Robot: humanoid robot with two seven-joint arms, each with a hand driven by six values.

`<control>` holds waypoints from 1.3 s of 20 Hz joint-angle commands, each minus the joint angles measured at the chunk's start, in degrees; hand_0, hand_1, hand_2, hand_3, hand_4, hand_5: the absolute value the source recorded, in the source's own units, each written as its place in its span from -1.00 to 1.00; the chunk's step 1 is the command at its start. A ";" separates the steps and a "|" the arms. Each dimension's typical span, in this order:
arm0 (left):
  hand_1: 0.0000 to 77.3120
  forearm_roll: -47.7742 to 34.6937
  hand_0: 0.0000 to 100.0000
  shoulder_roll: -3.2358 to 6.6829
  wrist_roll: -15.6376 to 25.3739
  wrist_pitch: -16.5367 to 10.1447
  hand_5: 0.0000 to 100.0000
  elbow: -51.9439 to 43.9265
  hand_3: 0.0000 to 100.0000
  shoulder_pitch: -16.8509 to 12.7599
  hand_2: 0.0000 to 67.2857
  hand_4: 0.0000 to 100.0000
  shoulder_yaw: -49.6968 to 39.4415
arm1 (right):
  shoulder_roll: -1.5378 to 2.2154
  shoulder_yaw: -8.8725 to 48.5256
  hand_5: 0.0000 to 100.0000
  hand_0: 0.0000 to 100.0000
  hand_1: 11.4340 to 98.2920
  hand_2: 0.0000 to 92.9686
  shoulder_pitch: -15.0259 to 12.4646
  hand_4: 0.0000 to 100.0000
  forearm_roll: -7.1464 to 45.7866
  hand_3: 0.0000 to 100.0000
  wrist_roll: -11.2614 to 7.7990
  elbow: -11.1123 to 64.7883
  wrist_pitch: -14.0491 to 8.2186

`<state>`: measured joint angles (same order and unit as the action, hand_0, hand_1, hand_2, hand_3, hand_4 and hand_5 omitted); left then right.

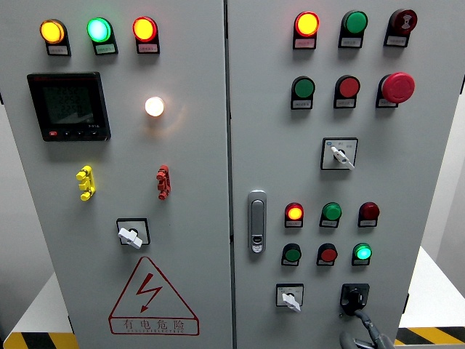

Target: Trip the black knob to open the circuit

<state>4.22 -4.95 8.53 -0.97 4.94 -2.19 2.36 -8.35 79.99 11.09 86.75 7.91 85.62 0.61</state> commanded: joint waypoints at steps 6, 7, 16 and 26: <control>-0.91 0.00 -1.00 0.03 0.00 0.00 -0.97 -0.02 -0.57 -0.01 -0.62 -0.87 0.01 | -0.09 0.08 1.00 0.52 -0.18 -0.84 -0.01 0.85 -0.53 0.84 0.00 -0.01 -0.08; -0.91 0.00 -1.00 0.03 0.00 0.00 -0.97 0.07 -0.57 -0.01 -0.62 -0.87 -0.07 | -0.09 0.17 1.00 0.52 -0.18 -0.84 -0.01 0.85 -0.53 0.84 -0.09 -0.01 -0.17; -0.92 0.00 -1.00 0.03 0.00 0.00 -0.97 -0.02 -0.57 -0.01 -0.62 -0.87 0.01 | -0.09 0.78 1.00 0.52 -0.19 -0.84 -0.54 0.82 -0.53 0.84 -0.09 -0.01 -0.43; -0.91 0.00 -1.00 0.03 0.00 0.00 -0.97 0.07 -0.57 -0.01 -0.62 -0.87 -0.07 | 0.17 2.54 1.00 0.52 -0.19 -0.84 -1.85 0.82 -0.53 0.83 -0.09 1.04 -0.52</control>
<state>4.22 -4.93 8.53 -0.97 4.96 -2.20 2.35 -8.37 82.26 9.73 86.22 7.79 86.33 0.09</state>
